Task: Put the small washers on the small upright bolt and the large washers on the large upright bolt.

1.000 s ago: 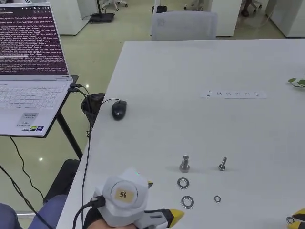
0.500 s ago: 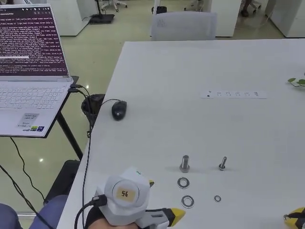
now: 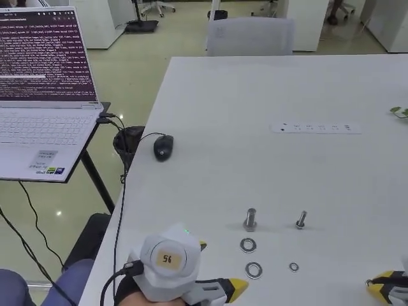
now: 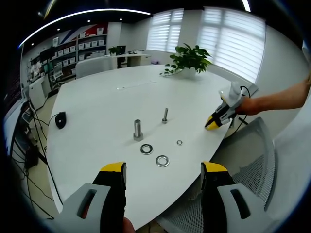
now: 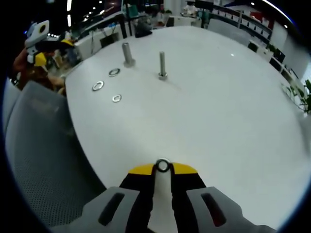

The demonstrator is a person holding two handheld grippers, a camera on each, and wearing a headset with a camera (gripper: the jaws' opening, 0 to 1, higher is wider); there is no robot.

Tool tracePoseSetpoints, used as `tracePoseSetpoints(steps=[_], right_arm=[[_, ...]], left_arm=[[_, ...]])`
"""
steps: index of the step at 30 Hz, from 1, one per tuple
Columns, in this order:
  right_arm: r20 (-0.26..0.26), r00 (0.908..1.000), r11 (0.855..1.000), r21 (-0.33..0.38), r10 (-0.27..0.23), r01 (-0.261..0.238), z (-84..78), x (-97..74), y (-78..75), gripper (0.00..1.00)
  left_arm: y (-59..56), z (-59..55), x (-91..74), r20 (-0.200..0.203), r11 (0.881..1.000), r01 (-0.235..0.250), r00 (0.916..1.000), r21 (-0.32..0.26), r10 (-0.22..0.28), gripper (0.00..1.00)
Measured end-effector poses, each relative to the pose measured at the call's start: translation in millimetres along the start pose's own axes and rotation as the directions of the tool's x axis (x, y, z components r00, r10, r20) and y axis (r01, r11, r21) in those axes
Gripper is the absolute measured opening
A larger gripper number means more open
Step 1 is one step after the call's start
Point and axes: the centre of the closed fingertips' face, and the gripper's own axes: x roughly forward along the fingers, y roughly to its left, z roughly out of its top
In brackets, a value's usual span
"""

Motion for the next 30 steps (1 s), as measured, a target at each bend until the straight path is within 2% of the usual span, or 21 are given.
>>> tracePoseSetpoints(steps=[6, 11, 16, 20, 25, 30], right_arm=[[0.022, 0.9998, 1.0, -0.004, 0.0, 0.0, 12.0, 7.9, -10.0, 0.13], [0.055, 0.9984, 1.0, -0.003, -0.01, 0.01, 33.4, 8.7, -15.8, 0.13], [0.097, 0.9951, 0.999, -0.037, -0.02, 0.024, 69.0, 6.6, -19.7, 0.13], [0.14, 0.9901, 0.997, -0.074, -0.017, 0.027, 104.9, 5.8, -21.4, 0.13], [0.15, 0.9887, 0.988, -0.153, 0.007, 0.016, 138.0, 11.7, -18.9, 0.13], [0.135, 0.9903, 0.974, -0.226, 0.033, -0.002, 160.2, 17.5, -14.9, 0.13]], left_arm=[[2.0, -0.8, -2.0, 0.003, 1.0, -0.008, 1.0, -0.006, 0.008, 0.61], [1.8, -1.8, -2.4, 0.003, 1.0, -0.009, 1.0, -0.009, 0.009, 0.61], [1.5, -1.5, -1.8, 0.006, 1.0, -0.007, 1.0, -0.01, 0.007, 0.61], [2.0, -0.9, -2.4, 0.008, 1.0, -0.009, 0.9999, -0.01, 0.009, 0.61], [4.4, -0.9, -3.9, 0.012, 1.0, -0.016, 0.9998, -0.016, 0.016, 0.61], [8.0, -2.5, -6.1, 0.016, 0.999, -0.027, 0.9995, -0.027, 0.028, 0.61]])
